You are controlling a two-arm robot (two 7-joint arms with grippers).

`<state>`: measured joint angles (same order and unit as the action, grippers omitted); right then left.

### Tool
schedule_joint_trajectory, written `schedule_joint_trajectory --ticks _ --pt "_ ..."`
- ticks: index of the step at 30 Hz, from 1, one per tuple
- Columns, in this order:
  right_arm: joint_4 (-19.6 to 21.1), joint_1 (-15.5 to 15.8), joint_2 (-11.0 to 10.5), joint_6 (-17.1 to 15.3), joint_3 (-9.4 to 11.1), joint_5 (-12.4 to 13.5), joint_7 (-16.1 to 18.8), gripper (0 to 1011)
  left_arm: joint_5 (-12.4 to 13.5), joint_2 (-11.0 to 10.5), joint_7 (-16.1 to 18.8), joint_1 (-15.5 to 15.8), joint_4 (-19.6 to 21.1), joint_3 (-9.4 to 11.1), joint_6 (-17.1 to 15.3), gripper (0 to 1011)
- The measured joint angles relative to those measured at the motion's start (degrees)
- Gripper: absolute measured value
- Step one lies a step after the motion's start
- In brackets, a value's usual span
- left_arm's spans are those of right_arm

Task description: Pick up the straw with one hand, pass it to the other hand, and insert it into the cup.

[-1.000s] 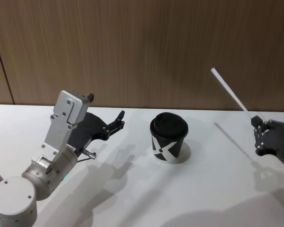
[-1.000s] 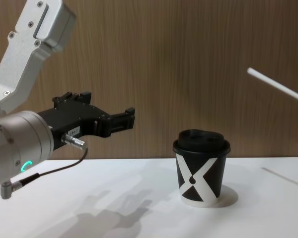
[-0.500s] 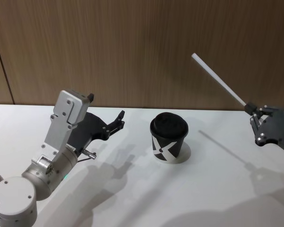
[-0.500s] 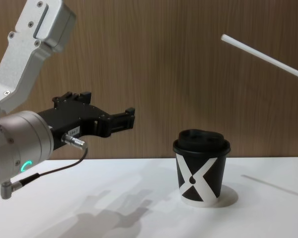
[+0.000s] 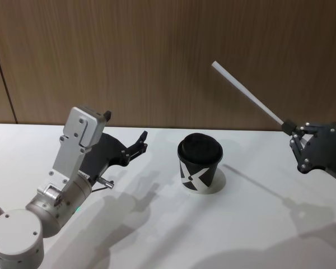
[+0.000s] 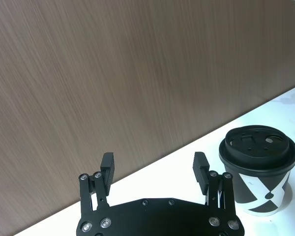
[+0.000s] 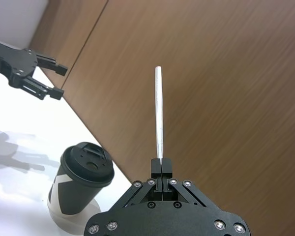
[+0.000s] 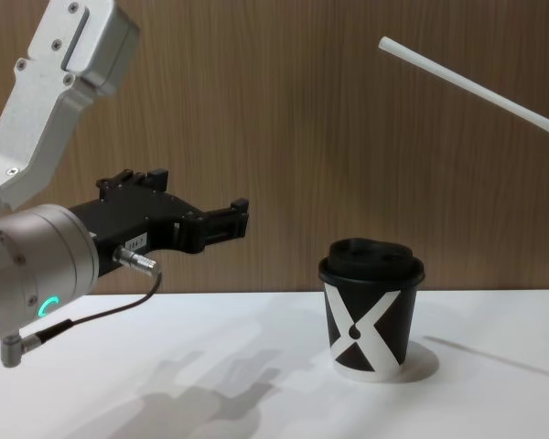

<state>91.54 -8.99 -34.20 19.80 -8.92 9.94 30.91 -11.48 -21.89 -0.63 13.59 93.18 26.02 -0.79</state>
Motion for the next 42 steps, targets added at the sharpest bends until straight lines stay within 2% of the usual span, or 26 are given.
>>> schedule_joint_trajectory --ticks 11,24,37,42 --pt "-0.64 -1.11 -0.05 2.39 -1.75 0.95 1.55 7 0.0 0.0 0.0 0.0 0.0 0.0 0.0 1003" --pt "-1.29 -2.52 0.36 3.64 -3.54 1.13 2.21 7 0.0 0.0 0.0 0.0 0.0 0.0 0.0 1003" --pt "-1.51 -3.08 0.52 4.04 -4.22 1.13 2.44 7 0.0 0.01 -0.05 0.0 0.0 -0.01 0.0 1003" --pt "-1.55 -3.17 0.53 4.11 -4.34 1.13 2.47 7 -0.44 -0.1 -1.08 0.1 0.12 -0.15 -0.06 1003"
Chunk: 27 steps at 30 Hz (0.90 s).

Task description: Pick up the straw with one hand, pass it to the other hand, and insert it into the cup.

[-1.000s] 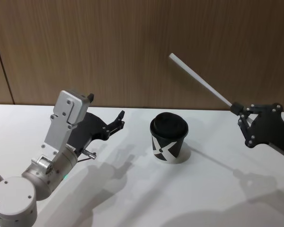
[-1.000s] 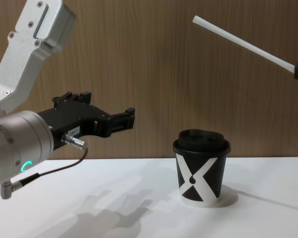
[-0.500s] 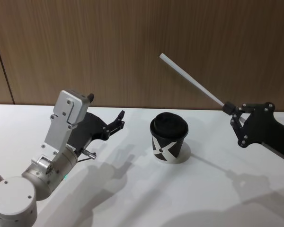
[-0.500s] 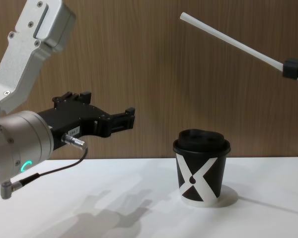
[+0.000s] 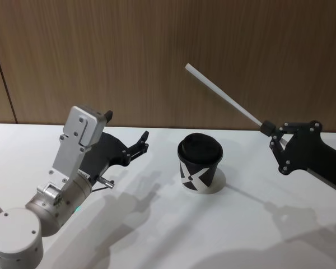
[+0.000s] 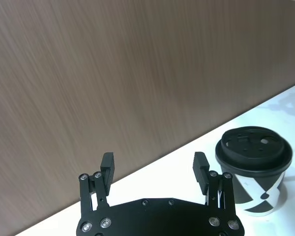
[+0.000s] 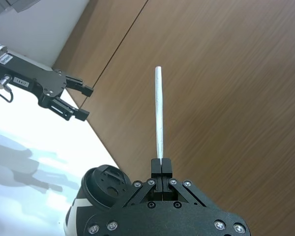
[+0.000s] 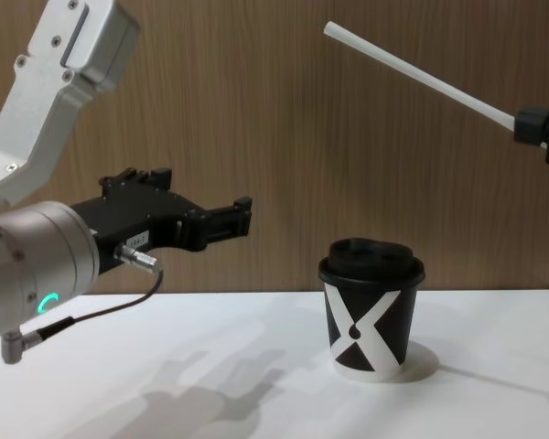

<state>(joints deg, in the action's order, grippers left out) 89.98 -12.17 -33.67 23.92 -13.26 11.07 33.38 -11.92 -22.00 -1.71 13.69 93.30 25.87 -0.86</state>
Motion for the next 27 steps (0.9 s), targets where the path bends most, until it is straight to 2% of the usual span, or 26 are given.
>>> schedule_joint_trajectory --ticks 5,13,17,18,20,23,24,27 --pt "-0.03 -0.08 0.03 0.05 -0.09 0.0 0.03 7 -1.55 -0.16 -2.0 0.32 0.24 -0.37 -0.14 1003" --pt "-0.08 -0.14 0.08 0.12 -0.16 0.0 0.07 7 -6.62 0.16 -6.8 0.99 0.74 -1.7 -1.19 1003" --pt "-0.09 -0.16 0.08 0.14 -0.19 -0.01 0.08 7 -10.09 0.66 -9.46 1.26 0.96 -2.56 -2.29 1003" --pt "-0.09 -0.16 0.08 0.14 -0.19 -0.01 0.08 7 -10.09 0.66 -9.46 1.26 0.96 -2.56 -2.29 1003" --pt "-0.09 -0.17 0.08 0.14 -0.2 -0.01 0.08 7 -12.67 1.13 -11.09 1.4 1.05 -3.25 -3.3 1003" --pt "-0.09 -0.18 0.08 0.14 -0.22 -0.01 0.08 7 -15.21 1.62 -12.51 1.54 1.1 -3.91 -4.37 1003" --pt "-0.09 -0.18 0.08 0.14 -0.22 -0.01 0.08 7 -15.21 1.62 -12.51 1.54 1.1 -3.91 -4.37 1003" --pt "-0.08 -0.2 0.08 0.14 -0.24 -0.01 0.08 7 -18.87 2.29 -14.21 1.69 1.12 -4.69 -6.19 1003"
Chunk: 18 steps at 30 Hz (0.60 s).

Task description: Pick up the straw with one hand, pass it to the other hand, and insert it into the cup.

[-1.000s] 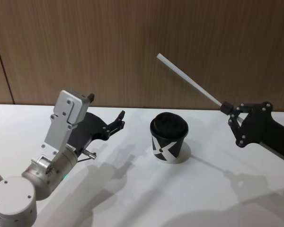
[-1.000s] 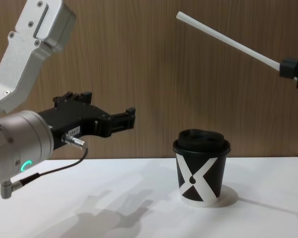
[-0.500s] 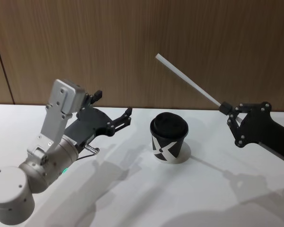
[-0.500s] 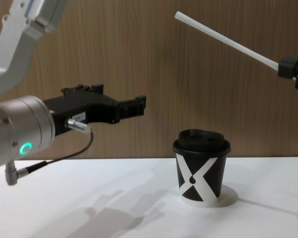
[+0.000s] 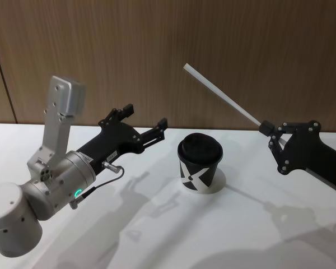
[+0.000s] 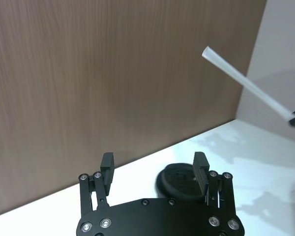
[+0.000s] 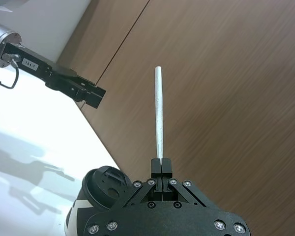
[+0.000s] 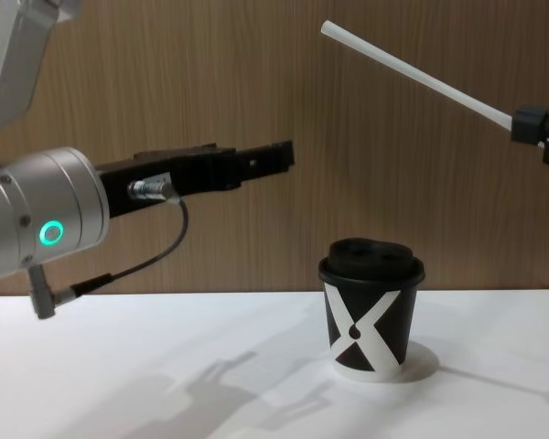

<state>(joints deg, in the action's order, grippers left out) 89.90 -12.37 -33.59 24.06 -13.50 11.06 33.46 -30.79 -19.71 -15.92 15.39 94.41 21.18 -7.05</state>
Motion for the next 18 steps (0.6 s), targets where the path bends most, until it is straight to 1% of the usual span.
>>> schedule_joint_trajectory --ticks 2,3,4,7,9,10,12,13,17,18 --pt "0.0 -0.01 0.0 0.0 0.0 0.0 0.0 7 -1.37 0.31 -0.56 0.05 0.0 -0.33 -0.7 1003" --pt "0.0 -0.01 0.0 0.0 0.0 0.0 0.0 7 -2.68 0.62 -1.06 0.12 -0.03 -0.58 -1.42 1003" --pt "0.0 -0.01 0.0 0.0 0.0 0.0 0.0 7 -2.68 0.62 -1.06 0.12 -0.03 -0.58 -1.42 1003" --pt "0.0 -0.02 0.0 0.0 0.0 0.0 0.0 7 -6.33 1.42 -2.39 0.32 -0.42 -1.28 -3.52 1003" --pt "0.0 -0.01 0.0 0.0 0.0 0.0 -0.01 7 -7.93 1.82 -2.83 0.42 -0.65 -1.54 -4.33 1003" --pt "0.0 -0.02 0.0 0.0 -0.01 0.0 -0.01 7 -9.26 2.21 -3.32 0.52 -0.87 -1.72 -5.24 1003" --pt "0.01 -0.01 0.0 0.0 0.0 0.0 -0.01 7 -10.54 2.68 -3.74 0.65 -1.15 -1.92 -6.0 1003" --pt "0.01 -0.02 0.0 0.0 -0.01 0.0 -0.01 7 -12.07 3.07 -4.25 0.77 -1.44 -2.06 -6.84 1003" --pt "0.0 -0.02 0.0 -0.01 -0.01 0.0 -0.01 7 -14.51 4.04 -5.19 1.07 -2.11 -2.26 -8.18 1003" --pt "0.01 -0.02 0.0 -0.01 -0.01 0.0 -0.01 7 -15.87 4.48 -5.75 1.24 -2.46 -2.3 -8.9 1003"
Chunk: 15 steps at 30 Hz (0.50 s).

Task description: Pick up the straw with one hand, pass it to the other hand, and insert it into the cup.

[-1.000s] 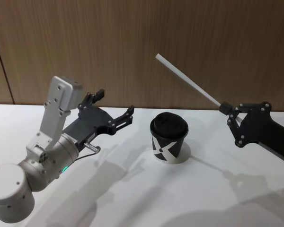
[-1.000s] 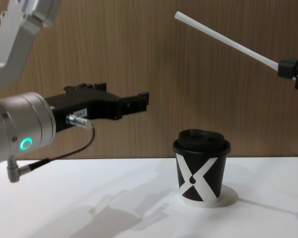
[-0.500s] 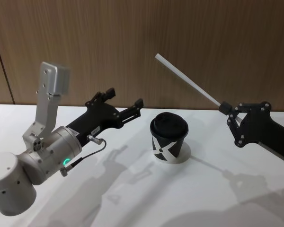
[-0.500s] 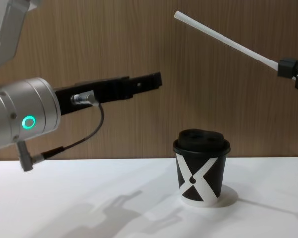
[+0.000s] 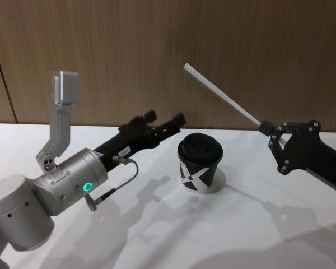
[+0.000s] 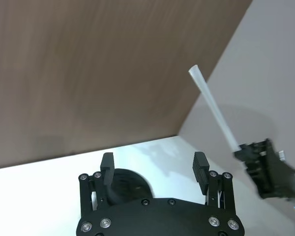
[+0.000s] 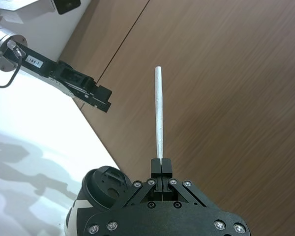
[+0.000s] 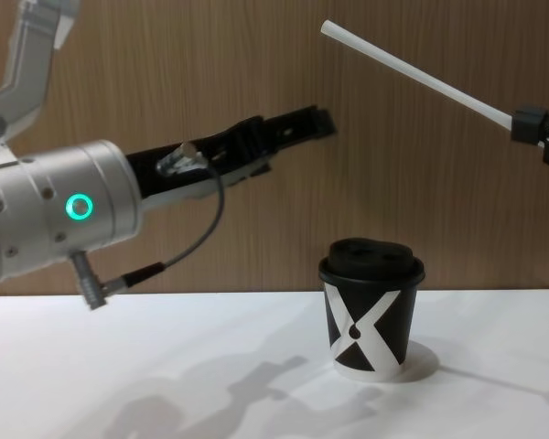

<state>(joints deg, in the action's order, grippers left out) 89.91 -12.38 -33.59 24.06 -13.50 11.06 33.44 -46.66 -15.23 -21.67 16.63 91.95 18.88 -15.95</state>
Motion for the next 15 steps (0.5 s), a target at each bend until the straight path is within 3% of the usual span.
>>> schedule_joint_trajectory --ticks 8,15 --pt "0.0 0.0 0.0 0.0 0.01 0.0 0.0 7 -5.56 2.75 -2.95 1.26 -1.83 0.19 -2.46 1003" --pt "0.0 0.01 0.0 0.0 0.01 0.0 0.0 7 -8.8 4.56 -4.9 2.05 -2.76 0.27 -3.13 1003"
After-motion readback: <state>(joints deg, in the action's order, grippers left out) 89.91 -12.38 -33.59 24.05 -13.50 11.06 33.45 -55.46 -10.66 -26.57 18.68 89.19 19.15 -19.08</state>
